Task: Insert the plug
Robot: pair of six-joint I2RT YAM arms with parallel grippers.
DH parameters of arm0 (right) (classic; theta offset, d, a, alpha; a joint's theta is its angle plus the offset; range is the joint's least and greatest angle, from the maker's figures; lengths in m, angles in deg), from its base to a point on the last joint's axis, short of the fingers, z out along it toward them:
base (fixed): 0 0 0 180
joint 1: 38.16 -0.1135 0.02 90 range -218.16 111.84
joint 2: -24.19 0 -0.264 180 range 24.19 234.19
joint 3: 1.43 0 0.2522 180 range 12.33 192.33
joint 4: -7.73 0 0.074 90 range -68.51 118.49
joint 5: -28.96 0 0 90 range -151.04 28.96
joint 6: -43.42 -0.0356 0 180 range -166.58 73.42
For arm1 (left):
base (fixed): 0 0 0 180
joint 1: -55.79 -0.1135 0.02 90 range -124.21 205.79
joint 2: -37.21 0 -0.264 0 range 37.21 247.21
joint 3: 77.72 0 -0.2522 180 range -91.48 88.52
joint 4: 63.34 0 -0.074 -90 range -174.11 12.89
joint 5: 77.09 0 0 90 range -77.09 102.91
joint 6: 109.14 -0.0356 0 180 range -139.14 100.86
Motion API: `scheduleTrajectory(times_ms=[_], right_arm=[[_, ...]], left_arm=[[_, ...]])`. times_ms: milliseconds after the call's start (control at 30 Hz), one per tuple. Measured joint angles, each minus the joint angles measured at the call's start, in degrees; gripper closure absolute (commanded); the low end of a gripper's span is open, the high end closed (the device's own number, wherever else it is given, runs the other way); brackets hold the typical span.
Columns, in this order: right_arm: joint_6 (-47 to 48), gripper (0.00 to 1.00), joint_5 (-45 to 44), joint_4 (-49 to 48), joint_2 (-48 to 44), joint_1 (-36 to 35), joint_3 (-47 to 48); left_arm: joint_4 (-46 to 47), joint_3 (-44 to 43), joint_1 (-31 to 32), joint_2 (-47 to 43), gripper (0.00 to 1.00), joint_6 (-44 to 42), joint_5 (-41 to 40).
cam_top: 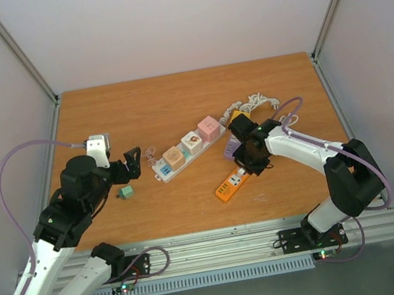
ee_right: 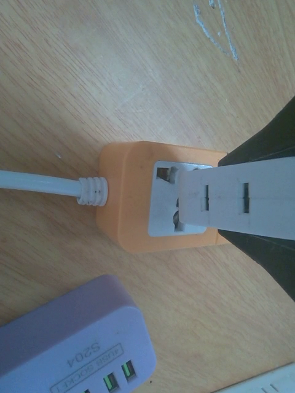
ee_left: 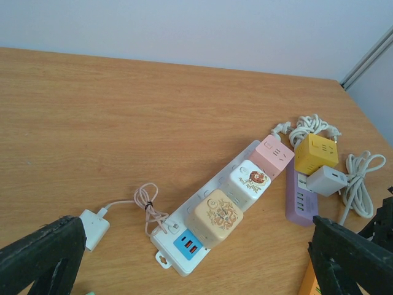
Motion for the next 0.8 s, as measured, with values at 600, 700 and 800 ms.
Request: scheduleTrajectory(times_ms=[600,700,800], right_arm=[[0.33,0.94,-4.76,3.65,-0.02,0.24,0.35],[0.44,0.94,-4.7,3.56,0.04,0.24,0.44],[0.52,0.94,-4.22,3.39,0.55,0.24,0.85]], left_arm=[[0.02,0.02,-0.17,0.39,0.0,0.02,0.17],[0.02,0.02,-0.37,0.48,0.01,0.02,0.2],[0.02,0.04,-0.39,0.59,0.01,0.02,0.2]])
